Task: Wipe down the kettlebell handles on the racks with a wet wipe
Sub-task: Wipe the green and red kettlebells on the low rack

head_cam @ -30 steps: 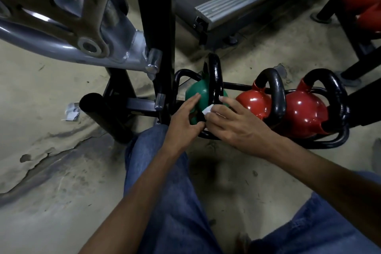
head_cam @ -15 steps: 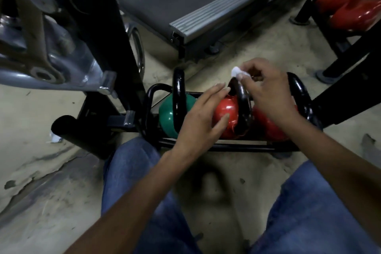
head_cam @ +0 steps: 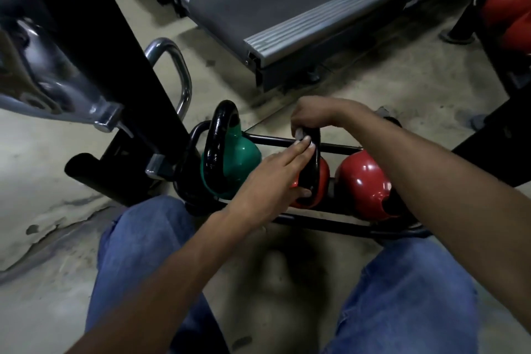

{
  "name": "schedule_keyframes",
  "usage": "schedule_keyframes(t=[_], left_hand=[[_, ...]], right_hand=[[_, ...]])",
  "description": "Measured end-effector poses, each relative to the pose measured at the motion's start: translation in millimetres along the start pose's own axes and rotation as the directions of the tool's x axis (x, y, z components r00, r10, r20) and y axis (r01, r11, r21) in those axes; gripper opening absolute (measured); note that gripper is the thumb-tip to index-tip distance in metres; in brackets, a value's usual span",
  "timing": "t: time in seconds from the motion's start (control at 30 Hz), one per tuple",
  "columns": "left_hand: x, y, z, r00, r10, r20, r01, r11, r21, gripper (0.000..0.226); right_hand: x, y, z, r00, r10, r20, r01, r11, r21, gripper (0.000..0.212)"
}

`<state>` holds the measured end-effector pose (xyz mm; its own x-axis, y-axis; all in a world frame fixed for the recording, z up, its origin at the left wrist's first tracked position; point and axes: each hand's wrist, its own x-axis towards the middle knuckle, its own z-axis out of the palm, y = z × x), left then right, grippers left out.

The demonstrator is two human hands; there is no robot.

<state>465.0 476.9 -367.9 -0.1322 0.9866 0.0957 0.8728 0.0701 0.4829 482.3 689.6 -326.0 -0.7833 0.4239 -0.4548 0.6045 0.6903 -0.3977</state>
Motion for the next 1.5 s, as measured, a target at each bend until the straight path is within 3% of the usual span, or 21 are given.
schedule_keyframes(t=[0.07, 0.17, 0.27, 0.33, 0.47, 0.53, 0.6, 0.67, 0.73, 0.8, 0.87, 1.0, 1.13, 1.23, 1.27, 1.33, 1.4, 1.5], left_hand=[[-1, 3, 0, 1.0, -0.025, 0.006, 0.025, 1.0, 0.006, 0.092], [-3, 3, 0, 0.999, -0.037, -0.008, 0.037, 0.999, -0.018, 0.092], [-4, 3, 2, 0.999, -0.053, 0.0, 0.053, 0.998, -0.03, 0.093], [-4, 3, 1, 0.998, -0.058, 0.005, 0.058, 0.998, -0.036, 0.093], [-3, -2, 2, 0.999, -0.041, 0.008, 0.041, 0.997, -0.068, 0.091], [-3, -5, 3, 1.0, -0.027, 0.004, 0.028, 0.997, -0.075, 0.09], [-3, -6, 5, 1.0, -0.015, 0.004, 0.015, 0.997, -0.08, 0.089], [-2, -8, 6, 1.0, -0.01, -0.012, 0.009, 0.996, -0.093, 0.089], [-4, -10, 9, 1.0, 0.003, -0.03, -0.007, 0.991, -0.132, 0.088], [-8, -12, 12, 0.997, 0.026, -0.068, -0.039, 0.979, -0.201, 0.085], [-12, -13, 15, 0.992, 0.025, -0.12, -0.056, 0.964, -0.261, 0.081], [-14, -17, 18, 0.991, 0.025, -0.135, -0.064, 0.952, -0.298, 0.08], [-14, -19, 17, 0.992, 0.017, -0.129, -0.06, 0.941, -0.333, 0.083], [-14, -21, 18, 0.991, 0.031, -0.13, -0.076, 0.93, -0.359, 0.084], [-13, -22, 18, 0.99, 0.035, -0.133, -0.081, 0.929, -0.362, 0.083], [-13, -23, 19, 0.989, 0.038, -0.146, -0.089, 0.928, -0.362, 0.083], [-12, -24, 21, 0.988, 0.046, -0.151, -0.099, 0.926, -0.365, 0.083], [-10, -27, 22, 0.986, 0.059, -0.157, -0.116, 0.916, -0.385, 0.08]], right_hand=[[-1, -7, -2, 0.997, -0.045, 0.062, 0.056, 0.981, -0.188, 0.02], [-2, -4, -6, 1.0, -0.014, -0.012, 0.011, 0.977, -0.211, 0.023], [0, 9, -6, 0.989, 0.137, -0.057, -0.134, 0.99, 0.052, 0.025], [-3, 20, -2, 0.965, 0.257, -0.049, -0.23, 0.923, 0.309, 0.028], [-15, 39, 30, 0.864, 0.488, -0.125, -0.225, 0.595, 0.771, 0.019], [-21, 40, 56, 0.765, 0.614, -0.193, -0.137, 0.449, 0.883, 0.015], [-26, 37, 77, 0.706, 0.688, -0.168, -0.033, 0.268, 0.963, 0.018], [-27, 32, 88, 0.729, 0.684, -0.04, 0.042, 0.013, 0.999, 0.014], [-30, 26, 88, 0.828, 0.552, 0.098, 0.042, -0.236, 0.971, 0.018], [-37, 23, 86, 0.907, 0.397, 0.139, 0.022, -0.374, 0.927, 0.031], [-42, 21, 84, 0.918, 0.373, 0.139, 0.029, -0.411, 0.911, 0.035], [-53, 11, 78, 0.857, 0.515, 0.018, 0.157, -0.294, 0.943, 0.024], [-68, -7, 76, 0.797, 0.573, -0.19, 0.242, -0.015, 0.97, 0.016], [-56, -8, 64, 0.75, 0.555, -0.36, 0.085, 0.46, 0.884, 0.023], [-47, -6, 57, 0.753, 0.504, -0.422, 0.005, 0.637, 0.771, 0.028], [-26, -1, 39, 0.857, 0.32, -0.404, -0.153, 0.906, 0.394, 0.03], [-9, -4, 22, 0.949, 0.2, -0.246, -0.191, 0.98, 0.059, 0.031], [1, -20, 9, 0.993, 0.097, -0.062, -0.112, 0.941, -0.318, 0.022]])
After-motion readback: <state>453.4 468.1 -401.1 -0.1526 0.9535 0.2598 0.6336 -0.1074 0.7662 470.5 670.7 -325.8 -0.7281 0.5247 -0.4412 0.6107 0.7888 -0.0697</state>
